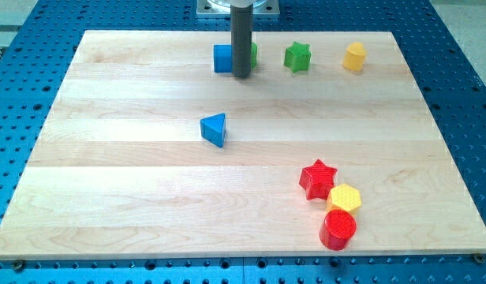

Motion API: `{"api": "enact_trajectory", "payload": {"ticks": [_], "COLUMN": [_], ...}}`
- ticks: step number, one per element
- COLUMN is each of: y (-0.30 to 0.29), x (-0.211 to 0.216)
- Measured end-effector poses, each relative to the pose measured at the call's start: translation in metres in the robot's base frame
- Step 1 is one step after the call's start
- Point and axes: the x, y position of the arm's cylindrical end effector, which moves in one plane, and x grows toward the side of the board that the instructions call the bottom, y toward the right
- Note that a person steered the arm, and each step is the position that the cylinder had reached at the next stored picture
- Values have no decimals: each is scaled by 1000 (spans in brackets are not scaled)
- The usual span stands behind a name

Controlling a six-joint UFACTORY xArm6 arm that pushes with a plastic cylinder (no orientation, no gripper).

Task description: Move triangle on left side of cube

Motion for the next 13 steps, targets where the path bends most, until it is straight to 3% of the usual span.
{"api": "enact_trajectory", "payload": {"ticks": [1, 2, 3, 4, 5, 7, 8, 9, 10, 11, 12, 13], "y": [-29, -40, -30, 51, -10, -105, -102, -127, -130, -144, -135, -182], "x": [-5, 21, 99, 129, 179, 75, 143, 114, 48, 67, 130, 116]}}
